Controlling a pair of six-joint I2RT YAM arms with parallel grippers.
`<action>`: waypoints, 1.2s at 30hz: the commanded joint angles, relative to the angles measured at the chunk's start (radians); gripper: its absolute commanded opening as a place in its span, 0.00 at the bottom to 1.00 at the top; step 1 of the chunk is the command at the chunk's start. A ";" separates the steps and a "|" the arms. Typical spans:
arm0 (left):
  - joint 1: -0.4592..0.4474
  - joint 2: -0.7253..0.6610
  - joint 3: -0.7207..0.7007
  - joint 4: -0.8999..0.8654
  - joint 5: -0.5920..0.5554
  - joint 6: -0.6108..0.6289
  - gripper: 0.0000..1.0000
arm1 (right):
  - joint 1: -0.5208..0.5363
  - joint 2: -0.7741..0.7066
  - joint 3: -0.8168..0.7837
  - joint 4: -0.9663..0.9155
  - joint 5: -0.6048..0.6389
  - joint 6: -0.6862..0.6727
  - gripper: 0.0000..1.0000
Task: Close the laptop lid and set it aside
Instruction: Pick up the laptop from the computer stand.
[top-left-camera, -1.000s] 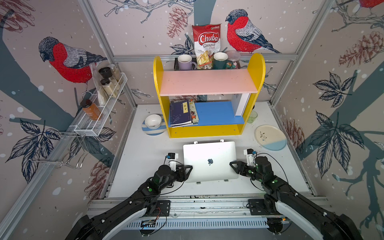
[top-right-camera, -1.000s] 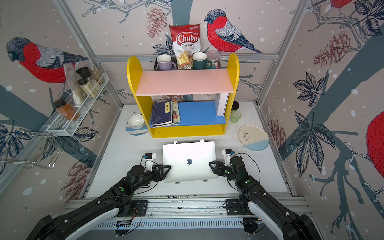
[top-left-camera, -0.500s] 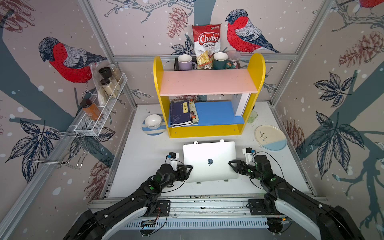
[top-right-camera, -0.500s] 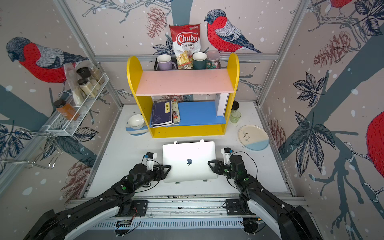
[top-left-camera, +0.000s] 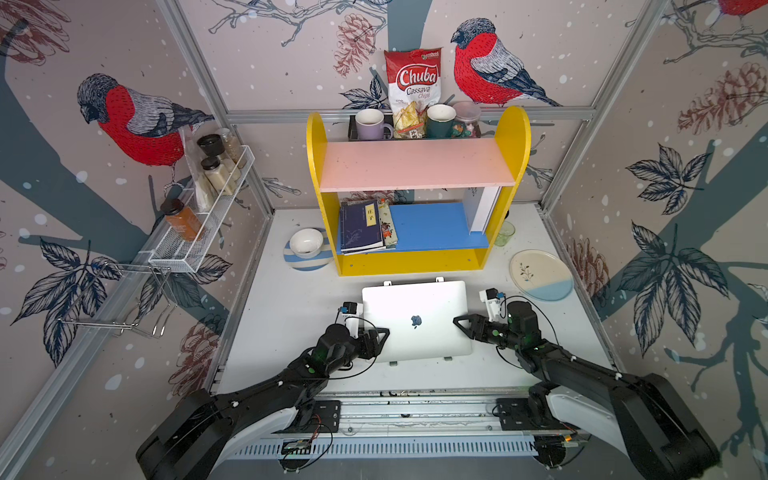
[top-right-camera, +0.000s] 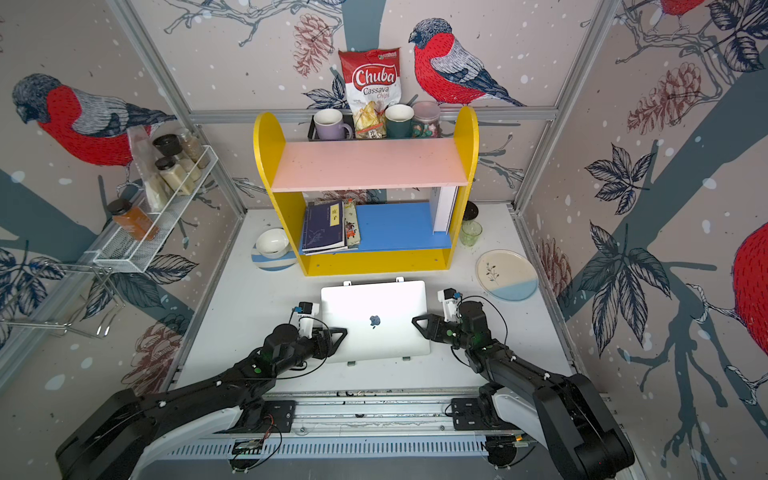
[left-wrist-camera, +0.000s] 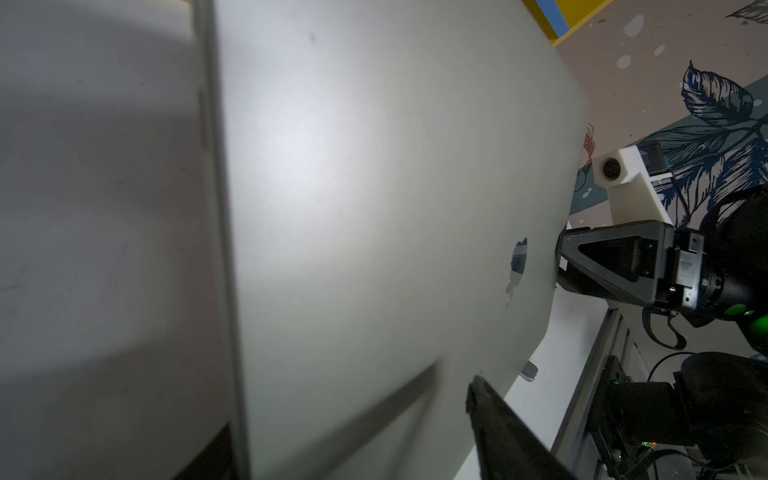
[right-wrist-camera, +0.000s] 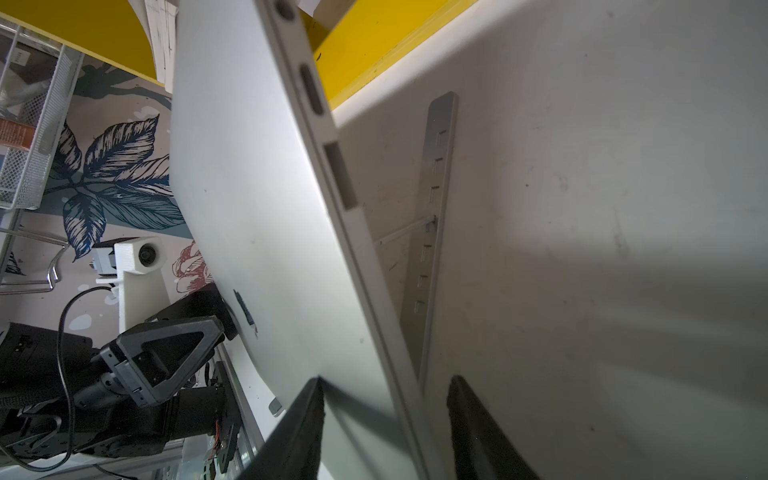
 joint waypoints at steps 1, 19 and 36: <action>-0.004 0.012 -0.001 0.138 0.046 0.004 0.66 | -0.005 0.000 0.009 0.052 -0.052 0.013 0.44; -0.004 -0.154 0.045 -0.031 0.009 -0.013 0.62 | -0.019 -0.008 0.008 0.141 -0.130 0.047 0.43; -0.004 -0.113 0.089 0.037 0.057 -0.080 0.49 | -0.020 0.017 0.032 0.175 -0.173 0.070 0.43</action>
